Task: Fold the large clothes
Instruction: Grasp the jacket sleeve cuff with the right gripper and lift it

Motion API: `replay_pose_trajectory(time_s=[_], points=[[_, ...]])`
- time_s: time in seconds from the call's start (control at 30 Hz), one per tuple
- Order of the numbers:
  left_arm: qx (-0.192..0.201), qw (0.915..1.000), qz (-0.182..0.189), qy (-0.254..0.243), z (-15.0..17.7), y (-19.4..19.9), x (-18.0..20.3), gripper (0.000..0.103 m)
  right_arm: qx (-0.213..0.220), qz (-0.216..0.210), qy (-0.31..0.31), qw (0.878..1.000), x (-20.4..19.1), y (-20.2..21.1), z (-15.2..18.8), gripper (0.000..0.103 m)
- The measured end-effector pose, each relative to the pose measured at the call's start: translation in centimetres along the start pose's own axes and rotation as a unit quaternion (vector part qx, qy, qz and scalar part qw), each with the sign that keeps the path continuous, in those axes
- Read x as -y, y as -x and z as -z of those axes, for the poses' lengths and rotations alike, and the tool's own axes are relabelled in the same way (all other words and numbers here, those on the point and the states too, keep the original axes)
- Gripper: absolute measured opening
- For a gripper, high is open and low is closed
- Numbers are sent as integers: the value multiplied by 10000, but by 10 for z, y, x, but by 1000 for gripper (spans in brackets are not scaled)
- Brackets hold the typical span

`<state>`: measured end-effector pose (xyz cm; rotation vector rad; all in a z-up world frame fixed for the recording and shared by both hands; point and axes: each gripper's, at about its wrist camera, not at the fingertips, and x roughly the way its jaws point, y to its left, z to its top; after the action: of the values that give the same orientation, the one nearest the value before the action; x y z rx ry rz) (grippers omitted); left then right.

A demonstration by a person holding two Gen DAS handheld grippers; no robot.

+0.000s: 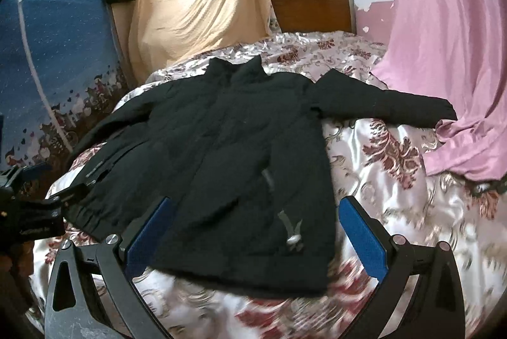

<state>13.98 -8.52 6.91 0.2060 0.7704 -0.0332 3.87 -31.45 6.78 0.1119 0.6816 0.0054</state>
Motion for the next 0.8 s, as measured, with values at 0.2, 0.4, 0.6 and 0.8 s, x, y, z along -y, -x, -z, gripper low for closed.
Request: replay_pose_trajectory(time_s=[0.2,0.4,0.6,0.8], points=[[-180,9993,234,-213,-50,-59,39,103,-125,196,-307,9993,68,-42,-48,102],[-208,9979,580,-217,-104,-133,88,103,-250,768,-650,9946,153,-95,-84,102],[56,9960,784,-429,-159,-204,147,103,-104,1316,-1534,9793,267,-140,-120,102],[-71,9947,1019,-64,-206,-279,189,103,58,981,-2321,9677,354,-197,-139,102]])
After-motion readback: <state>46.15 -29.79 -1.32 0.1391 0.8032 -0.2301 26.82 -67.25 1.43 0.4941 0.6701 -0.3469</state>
